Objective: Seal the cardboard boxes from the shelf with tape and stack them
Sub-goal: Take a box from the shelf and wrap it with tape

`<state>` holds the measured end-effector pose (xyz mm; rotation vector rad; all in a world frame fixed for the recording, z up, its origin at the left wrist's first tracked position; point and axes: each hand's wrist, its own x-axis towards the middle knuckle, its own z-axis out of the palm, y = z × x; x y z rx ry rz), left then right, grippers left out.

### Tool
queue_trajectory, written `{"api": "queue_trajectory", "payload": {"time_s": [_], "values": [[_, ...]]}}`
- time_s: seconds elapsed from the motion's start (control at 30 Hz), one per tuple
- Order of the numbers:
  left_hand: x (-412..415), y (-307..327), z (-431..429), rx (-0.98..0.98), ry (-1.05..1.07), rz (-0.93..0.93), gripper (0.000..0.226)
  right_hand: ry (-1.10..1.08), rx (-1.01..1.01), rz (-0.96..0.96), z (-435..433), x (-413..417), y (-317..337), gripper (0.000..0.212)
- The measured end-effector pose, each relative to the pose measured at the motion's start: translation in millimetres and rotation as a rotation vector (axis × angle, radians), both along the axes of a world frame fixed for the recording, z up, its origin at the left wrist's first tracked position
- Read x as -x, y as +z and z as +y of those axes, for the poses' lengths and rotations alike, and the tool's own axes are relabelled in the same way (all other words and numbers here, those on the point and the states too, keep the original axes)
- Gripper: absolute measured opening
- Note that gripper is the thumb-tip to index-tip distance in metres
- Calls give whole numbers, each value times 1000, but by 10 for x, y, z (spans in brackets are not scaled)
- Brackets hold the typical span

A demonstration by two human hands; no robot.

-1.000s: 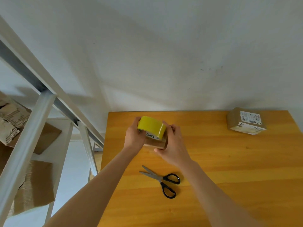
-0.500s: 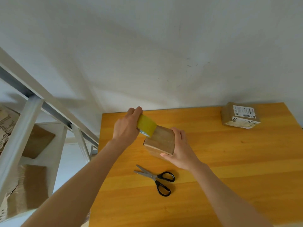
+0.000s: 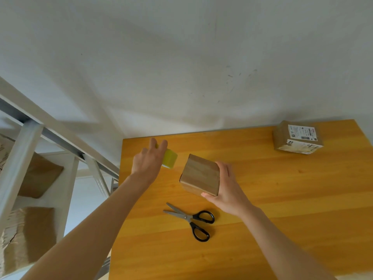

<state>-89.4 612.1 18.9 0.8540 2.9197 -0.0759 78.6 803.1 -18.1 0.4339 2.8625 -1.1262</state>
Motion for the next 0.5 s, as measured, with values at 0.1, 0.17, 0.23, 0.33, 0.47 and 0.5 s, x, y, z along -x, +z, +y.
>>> {"api": "queue_trajectory", "payload": {"time_s": [0.1, 0.17, 0.23, 0.33, 0.47, 0.5], "values": [[-14, -88, 88, 44, 2, -12, 61, -7, 16, -26, 26, -21, -14, 98], [-38, -168, 137, 68, 6, -35, 65, -8, 34, -38, 46, -46, -22, 97], [-63, -253, 162, 98, 9, -48, 68, -4, 42, -46, 42, -61, -29, 97], [-99, -338, 198, 106, 10, -64, 69, -5, 43, -53, 35, -65, -34, 97], [-194, -418, 272, 129, -6, -93, 69, -8, 24, -62, 24, -118, -30, 100], [-210, -431, 290, 128, -7, -96, 69, -17, 11, -63, 12, -135, -17, 101]]}}
